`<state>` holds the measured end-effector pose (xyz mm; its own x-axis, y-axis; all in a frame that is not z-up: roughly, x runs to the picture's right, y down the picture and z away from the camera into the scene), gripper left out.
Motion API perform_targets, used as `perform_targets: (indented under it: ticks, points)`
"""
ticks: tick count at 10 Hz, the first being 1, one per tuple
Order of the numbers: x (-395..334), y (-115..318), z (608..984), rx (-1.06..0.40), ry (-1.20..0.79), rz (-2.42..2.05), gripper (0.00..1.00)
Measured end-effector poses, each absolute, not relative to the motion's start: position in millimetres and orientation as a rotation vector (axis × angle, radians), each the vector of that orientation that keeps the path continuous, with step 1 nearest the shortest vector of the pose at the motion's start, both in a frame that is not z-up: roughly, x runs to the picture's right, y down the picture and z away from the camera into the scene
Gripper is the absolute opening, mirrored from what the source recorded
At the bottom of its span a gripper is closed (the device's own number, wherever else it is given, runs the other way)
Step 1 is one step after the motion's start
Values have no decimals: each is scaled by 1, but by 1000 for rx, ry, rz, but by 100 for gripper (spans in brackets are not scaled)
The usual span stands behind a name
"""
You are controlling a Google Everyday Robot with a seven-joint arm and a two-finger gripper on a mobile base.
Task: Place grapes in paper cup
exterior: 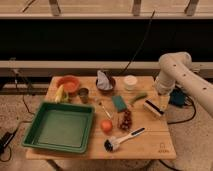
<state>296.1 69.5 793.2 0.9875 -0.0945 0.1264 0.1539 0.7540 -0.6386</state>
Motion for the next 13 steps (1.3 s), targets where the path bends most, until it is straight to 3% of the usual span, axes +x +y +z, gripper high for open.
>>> perform_targets:
  ticks: [13]
  points:
    - [294,72,799,-698,-124,-131,80]
